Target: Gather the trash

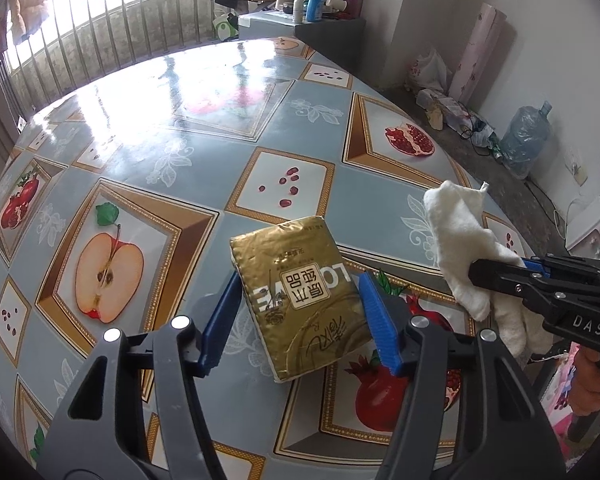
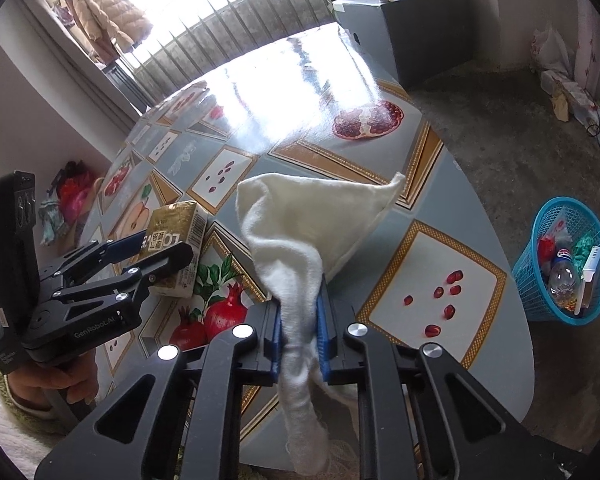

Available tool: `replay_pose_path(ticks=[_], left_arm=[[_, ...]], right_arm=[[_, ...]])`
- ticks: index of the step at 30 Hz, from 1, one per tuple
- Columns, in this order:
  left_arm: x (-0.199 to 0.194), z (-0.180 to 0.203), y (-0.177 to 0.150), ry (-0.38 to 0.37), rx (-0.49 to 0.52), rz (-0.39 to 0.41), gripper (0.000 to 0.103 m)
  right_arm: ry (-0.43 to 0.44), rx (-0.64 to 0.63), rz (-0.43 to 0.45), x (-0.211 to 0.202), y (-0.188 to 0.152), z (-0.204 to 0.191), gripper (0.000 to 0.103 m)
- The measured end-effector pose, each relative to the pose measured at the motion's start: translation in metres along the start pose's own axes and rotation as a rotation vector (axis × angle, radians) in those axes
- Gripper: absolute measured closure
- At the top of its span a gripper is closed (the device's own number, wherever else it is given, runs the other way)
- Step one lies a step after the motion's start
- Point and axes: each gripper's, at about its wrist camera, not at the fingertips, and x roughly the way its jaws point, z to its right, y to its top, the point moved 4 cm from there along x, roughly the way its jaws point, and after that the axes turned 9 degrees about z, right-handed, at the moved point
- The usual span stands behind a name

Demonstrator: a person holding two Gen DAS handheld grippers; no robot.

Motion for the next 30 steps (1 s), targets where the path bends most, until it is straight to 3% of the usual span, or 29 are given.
replay_pose_path(ticks=[16,24,27,30], left_arm=[[-0.017,-0.003,0.010,0.005,-0.002,0.058,0.047],[-0.034,0.009,0.037,-0.070,0.013,0.131,0.047],[-0.033,0.025,0.052,-0.112,0.047,0.134,0.047],[-0.026,0.059,0.075,-0.207,0.086,0.128,0.047]], right_arm=[[0.028,0.017,0.071,-0.016,0.020,-0.006,0.094],[0.072,0.055,0.159,-0.037,0.028,-0.011,0.094],[0.067,0.099,0.223,-0.055,0.031,0.003,0.094],[0.029,0.166,0.300,-0.081,0.033,0.036,0.094]])
